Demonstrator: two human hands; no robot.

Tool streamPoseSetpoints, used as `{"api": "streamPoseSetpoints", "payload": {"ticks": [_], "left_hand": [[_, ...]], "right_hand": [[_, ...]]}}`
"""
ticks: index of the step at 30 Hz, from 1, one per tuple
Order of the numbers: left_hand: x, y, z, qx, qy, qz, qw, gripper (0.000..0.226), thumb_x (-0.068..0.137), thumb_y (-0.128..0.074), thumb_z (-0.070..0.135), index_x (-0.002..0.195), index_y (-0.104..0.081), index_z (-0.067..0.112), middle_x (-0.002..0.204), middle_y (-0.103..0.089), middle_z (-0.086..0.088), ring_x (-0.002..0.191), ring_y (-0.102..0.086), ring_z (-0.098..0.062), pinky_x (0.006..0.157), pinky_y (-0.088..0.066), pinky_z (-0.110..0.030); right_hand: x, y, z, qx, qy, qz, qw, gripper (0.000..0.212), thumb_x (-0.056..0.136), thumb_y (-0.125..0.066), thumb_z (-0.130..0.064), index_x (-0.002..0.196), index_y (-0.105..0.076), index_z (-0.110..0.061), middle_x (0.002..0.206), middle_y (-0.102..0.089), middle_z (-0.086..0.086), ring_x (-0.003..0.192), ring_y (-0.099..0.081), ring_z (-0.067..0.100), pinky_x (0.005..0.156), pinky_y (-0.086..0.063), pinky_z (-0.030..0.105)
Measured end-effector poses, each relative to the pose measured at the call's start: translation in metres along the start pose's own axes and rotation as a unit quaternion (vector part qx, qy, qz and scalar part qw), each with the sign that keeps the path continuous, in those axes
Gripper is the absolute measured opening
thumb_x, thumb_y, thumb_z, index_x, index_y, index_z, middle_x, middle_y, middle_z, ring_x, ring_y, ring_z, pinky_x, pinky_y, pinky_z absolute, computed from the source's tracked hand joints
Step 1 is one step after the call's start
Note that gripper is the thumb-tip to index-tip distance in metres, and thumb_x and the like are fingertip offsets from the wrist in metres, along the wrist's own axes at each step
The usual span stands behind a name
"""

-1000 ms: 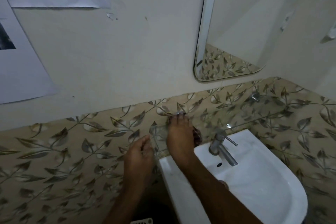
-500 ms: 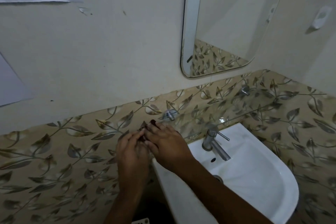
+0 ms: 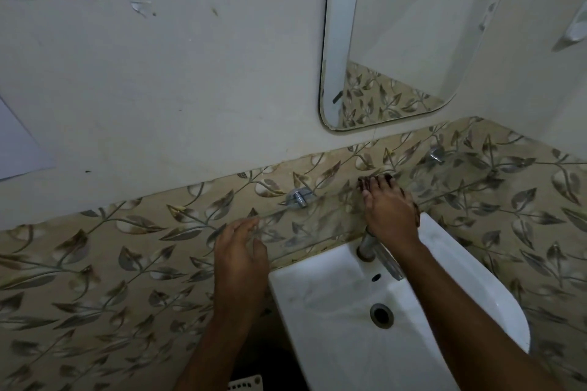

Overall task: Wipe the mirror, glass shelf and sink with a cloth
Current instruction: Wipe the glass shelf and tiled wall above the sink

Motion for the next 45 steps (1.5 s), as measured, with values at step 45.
{"api": "streamPoseSetpoints", "payload": {"ticks": [45], "left_hand": [[0.030,-0.182,0.113,0.177,-0.290,-0.170,0.925,0.039,0.088,-0.051,0.024,0.116,-0.065,0.002,0.112,-0.068,-0.015,0.103,-0.061,-0.032,0.090,-0.050,-0.042]], "right_hand": [[0.072,0.002,0.107,-0.018,0.056,-0.016,0.998,0.047,0.106,-0.031,-0.031,0.151,-0.036,-0.016,0.158,-0.033,0.002,0.147,-0.026,0.019,0.118,-0.024,0.040]]}}
Point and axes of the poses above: each hand's wrist, its own x-axis towards the middle knuckle, its own y-axis out of the back of the hand, z = x × y, the point moved 7 cm from there along x, towards the middle knuckle
